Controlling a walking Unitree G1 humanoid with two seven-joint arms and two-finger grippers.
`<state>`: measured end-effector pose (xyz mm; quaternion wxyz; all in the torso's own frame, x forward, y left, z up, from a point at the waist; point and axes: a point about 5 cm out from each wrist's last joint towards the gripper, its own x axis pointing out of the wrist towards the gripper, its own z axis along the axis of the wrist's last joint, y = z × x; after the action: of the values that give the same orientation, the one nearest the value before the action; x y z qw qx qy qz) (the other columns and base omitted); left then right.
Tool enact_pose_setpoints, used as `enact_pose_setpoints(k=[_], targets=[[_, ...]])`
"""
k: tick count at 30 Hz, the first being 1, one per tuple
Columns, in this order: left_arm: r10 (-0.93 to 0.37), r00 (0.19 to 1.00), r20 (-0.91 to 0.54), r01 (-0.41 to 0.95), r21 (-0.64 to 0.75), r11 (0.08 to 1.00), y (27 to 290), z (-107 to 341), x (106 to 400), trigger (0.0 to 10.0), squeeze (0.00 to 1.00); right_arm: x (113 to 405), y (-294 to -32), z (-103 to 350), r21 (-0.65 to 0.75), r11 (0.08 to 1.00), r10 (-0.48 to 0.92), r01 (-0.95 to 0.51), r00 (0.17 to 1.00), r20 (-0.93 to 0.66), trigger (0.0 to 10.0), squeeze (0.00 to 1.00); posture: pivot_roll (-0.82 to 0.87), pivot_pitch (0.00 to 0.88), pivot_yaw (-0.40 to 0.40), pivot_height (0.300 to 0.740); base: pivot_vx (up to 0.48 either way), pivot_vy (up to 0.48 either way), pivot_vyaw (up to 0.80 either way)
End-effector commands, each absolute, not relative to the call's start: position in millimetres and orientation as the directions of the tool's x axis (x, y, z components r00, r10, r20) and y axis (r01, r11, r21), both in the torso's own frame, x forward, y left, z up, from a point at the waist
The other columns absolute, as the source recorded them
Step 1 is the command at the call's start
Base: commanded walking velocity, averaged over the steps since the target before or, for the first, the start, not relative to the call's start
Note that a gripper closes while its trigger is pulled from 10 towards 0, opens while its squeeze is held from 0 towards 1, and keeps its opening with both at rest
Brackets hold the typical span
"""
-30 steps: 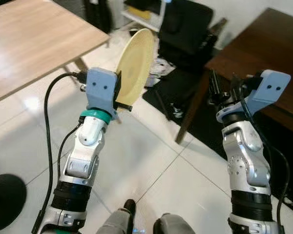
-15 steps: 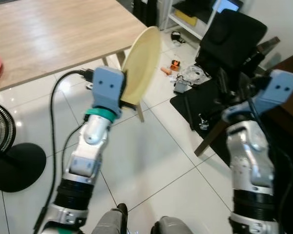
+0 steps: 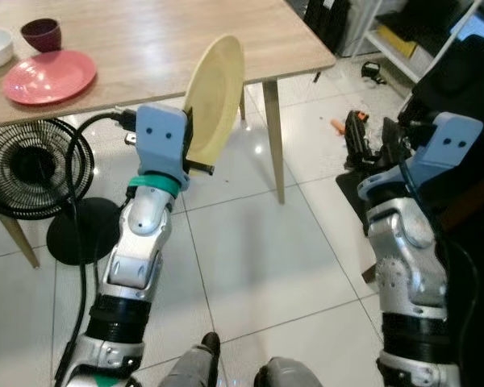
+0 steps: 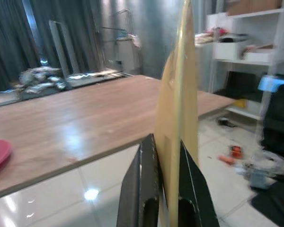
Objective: Setting the table
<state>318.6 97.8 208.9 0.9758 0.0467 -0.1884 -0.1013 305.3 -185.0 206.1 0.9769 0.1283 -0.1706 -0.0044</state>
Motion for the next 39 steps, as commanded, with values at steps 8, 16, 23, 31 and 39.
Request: enact_pose_setpoints(k=[8, 16, 23, 31, 39], targets=[[-0.137, 0.921, 0.364, 0.092, 0.138, 0.986, 111.1, 210.0, 327.1, 10.0, 0.0, 305.4, -181.2, 212.8, 0.308, 0.949, -0.055, -0.067, 0.927, 0.371, 10.0, 0.0, -0.09, 0.0, 0.025, 0.74, 0.319, 0.0, 0.0], [-0.13, 0.92, 0.371, 0.086, 0.132, 0.987, 111.7, 212.7, 329.7, 10.0, 0.0, 305.2, -182.6, 214.6, 0.316, 0.947, -0.065, -0.064, 0.922, 0.381, 10.0, 0.0, -0.09, 0.0, 0.025, 0.74, 0.454, 0.0, 0.0], [-0.131, 0.917, 0.376, 0.088, 0.131, 0.988, 110.9, 213.3, 330.7, 10.0, 0.0, 305.3, -181.8, 218.2, 0.322, 0.944, -0.06, -0.078, 0.915, 0.398, 10.0, 0.0, -0.09, 0.0, 0.027, 0.74, 0.455, 0.0, 0.0], [-0.151, 0.897, 0.415, 0.101, 0.14, 0.985, 110.1, 222.1, 332.4, 10.0, 0.0, 306.9, -172.6, 223.0, 0.31, 0.944, -0.032, -0.11, 0.907, 0.42, 10.0, 0.0, -0.08, 0.0, 0.034, 0.74, 0.454, 0.0, 0.0], [-0.151, 0.847, 0.509, 0.139, 0.062, 0.988, 119.6, 258.6, 336.6, 10.0, 0.0, 308.5, -170.4, 230.1, 0.301, 0.948, -0.038, -0.108, 0.896, 0.442, 10.0, 0.0, -0.08, 0.0, 0.033, 0.74, 0.454, 0.0, 0.0]])
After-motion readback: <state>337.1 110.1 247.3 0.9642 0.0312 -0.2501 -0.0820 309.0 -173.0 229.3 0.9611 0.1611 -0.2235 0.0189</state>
